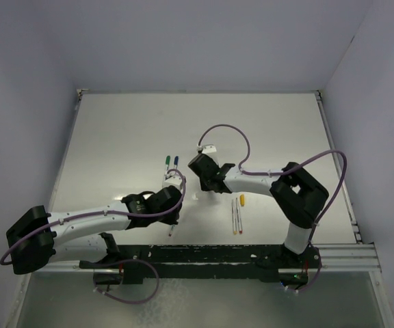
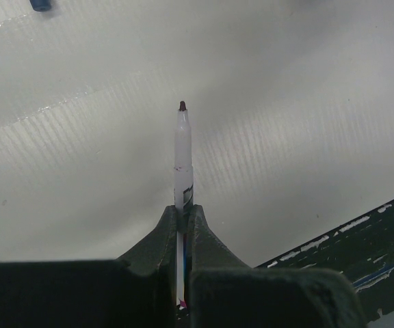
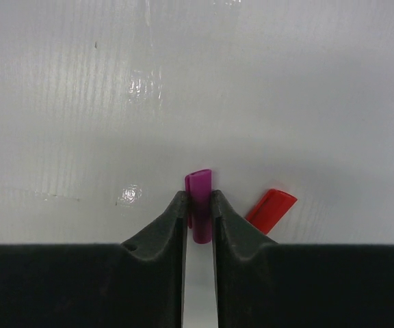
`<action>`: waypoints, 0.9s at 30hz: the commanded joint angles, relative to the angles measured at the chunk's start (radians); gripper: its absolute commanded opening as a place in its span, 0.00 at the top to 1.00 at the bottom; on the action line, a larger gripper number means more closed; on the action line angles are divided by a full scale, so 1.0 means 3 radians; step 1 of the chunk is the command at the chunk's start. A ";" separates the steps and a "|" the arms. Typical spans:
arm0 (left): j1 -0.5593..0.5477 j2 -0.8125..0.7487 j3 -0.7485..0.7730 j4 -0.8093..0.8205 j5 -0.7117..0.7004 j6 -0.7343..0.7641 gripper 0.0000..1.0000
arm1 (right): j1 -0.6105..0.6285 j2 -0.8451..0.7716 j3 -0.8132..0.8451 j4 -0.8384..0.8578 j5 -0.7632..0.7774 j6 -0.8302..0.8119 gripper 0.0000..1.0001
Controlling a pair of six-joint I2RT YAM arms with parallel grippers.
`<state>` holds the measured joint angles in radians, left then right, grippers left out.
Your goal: Insert the pens into the pen caps
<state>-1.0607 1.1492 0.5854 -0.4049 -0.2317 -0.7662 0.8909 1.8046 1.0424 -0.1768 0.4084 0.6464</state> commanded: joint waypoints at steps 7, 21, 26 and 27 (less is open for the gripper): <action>-0.0007 -0.0031 0.0086 0.0091 -0.0046 0.0021 1.00 | 0.0002 0.0264 -0.0224 -0.0285 -0.0301 -0.0003 1.00; -0.0006 -0.0225 -0.0024 0.0328 -0.0086 0.0146 1.00 | 0.0001 -0.0663 -0.0334 0.0293 -0.0269 -0.0526 1.00; -0.0006 -0.0336 -0.0113 0.0628 -0.0062 0.0264 1.00 | 0.0001 -0.1267 -0.0601 0.0744 -0.0236 -0.0694 1.00; -0.0008 -0.0342 -0.0135 0.0705 -0.0042 0.0291 1.00 | 0.0001 -0.1406 -0.0666 0.0836 -0.0229 -0.0713 1.00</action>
<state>-1.0607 1.0763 0.5678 -0.3218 -0.2401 -0.7280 0.8856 1.5341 0.8921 -0.0734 0.3271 0.4961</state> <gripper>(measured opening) 0.029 0.034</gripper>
